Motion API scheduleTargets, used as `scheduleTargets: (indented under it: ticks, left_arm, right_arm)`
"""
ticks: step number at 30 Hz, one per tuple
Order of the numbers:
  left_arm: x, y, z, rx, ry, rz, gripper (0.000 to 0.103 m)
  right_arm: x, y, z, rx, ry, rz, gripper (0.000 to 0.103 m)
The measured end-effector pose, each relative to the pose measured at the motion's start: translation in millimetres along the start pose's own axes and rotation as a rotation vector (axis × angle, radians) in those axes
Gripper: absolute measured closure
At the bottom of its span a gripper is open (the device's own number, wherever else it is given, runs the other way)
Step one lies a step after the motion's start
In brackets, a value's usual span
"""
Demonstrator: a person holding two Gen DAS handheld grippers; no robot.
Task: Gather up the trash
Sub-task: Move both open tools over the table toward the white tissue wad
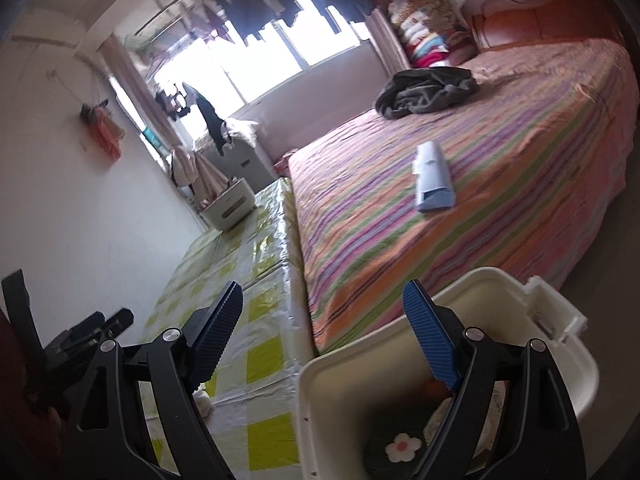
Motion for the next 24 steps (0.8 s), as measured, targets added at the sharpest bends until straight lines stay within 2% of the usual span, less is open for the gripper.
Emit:
scheduleTargets:
  ticks: [3,9,16,19,24]
  left_arm:
    - [-3.5,-1.4,-20.2,-0.048,-0.008,0.005,0.007]
    - [-13.7,-2.0,-64.5,-0.101,0.074,0.060,0.007]
    - [-14.7,-13.1,-119.6,-0.151,0.205,0.069,0.007]
    - [-15.4,-18.8,-140.2,-0.184,0.220,0.059,0.007]
    - [-13.0,-27.1,-157.8,-0.201,0.235,0.040,0.007]
  right_arm:
    - [7.0,-3.8,-20.8,-0.042,0.015,-0.009,0.022]
    - [21.6,-17.8,-66.5,-0.118,0.072,-0.041,0.022]
    - [38.2,-42.7,-128.3,-0.230,0.196,-0.113,0.021]
    - [43.1,-52.7,-150.4,-0.264,0.280,-0.153,0.020]
    - [50.8,-69.5,-181.6,-0.331,0.371,-0.208,0.020]
Point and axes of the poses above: each gripper's, at about its wrist camera, not at the fingertips, and x roughly the way its jaws point, z to its right, y to its top, the point moved 3 cm from there along x, roughly the way its jaws point, and after that the axes turned 6 degrees about -x, right-handed, at the moved point
